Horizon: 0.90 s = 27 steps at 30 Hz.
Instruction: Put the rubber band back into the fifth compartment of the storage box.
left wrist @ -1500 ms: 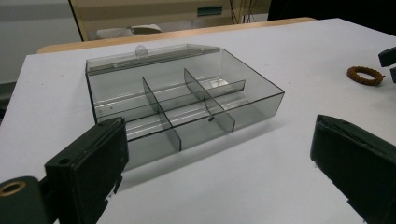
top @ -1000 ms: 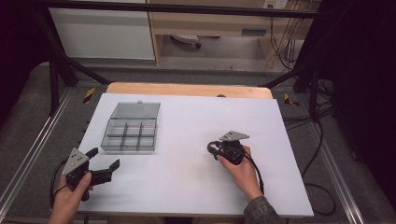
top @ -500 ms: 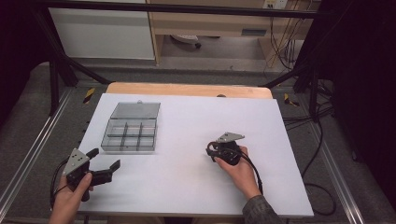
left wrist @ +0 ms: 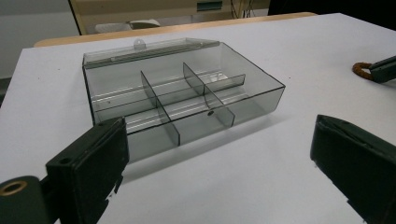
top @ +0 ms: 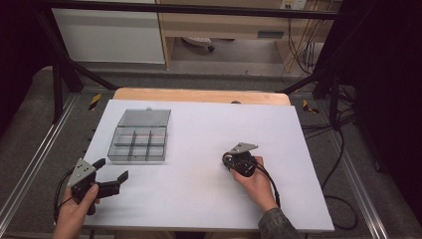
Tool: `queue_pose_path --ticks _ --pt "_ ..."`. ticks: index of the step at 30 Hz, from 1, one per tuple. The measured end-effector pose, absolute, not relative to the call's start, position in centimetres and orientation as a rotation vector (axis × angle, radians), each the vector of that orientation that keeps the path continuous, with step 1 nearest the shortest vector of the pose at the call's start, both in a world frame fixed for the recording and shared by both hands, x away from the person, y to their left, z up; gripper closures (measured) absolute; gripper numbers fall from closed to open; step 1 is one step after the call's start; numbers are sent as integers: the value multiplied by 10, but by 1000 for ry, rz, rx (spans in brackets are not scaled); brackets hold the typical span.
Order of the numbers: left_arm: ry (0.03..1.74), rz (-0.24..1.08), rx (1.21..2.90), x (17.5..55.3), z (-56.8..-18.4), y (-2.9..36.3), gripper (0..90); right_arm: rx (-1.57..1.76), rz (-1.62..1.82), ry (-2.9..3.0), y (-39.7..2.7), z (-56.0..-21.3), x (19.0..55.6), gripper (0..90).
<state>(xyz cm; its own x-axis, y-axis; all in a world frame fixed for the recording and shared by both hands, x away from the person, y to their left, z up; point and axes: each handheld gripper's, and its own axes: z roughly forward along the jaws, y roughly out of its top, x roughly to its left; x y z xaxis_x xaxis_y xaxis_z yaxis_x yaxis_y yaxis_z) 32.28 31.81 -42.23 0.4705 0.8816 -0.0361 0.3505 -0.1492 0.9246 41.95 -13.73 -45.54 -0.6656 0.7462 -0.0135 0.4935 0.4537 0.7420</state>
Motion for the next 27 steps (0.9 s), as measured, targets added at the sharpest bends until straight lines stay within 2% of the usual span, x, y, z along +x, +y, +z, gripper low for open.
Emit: queue_pose_path --ticks 18,21,27 --pt "1054 673 1712 321 -420 319 43 962 1176 2344 -129 -433 395 846" --pt "1051 676 1717 321 -420 319 43 944 1268 2365 -124 -427 389 846" --pt "1052 681 1718 321 -420 319 42 865 1239 2410 -105 -421 381 846"
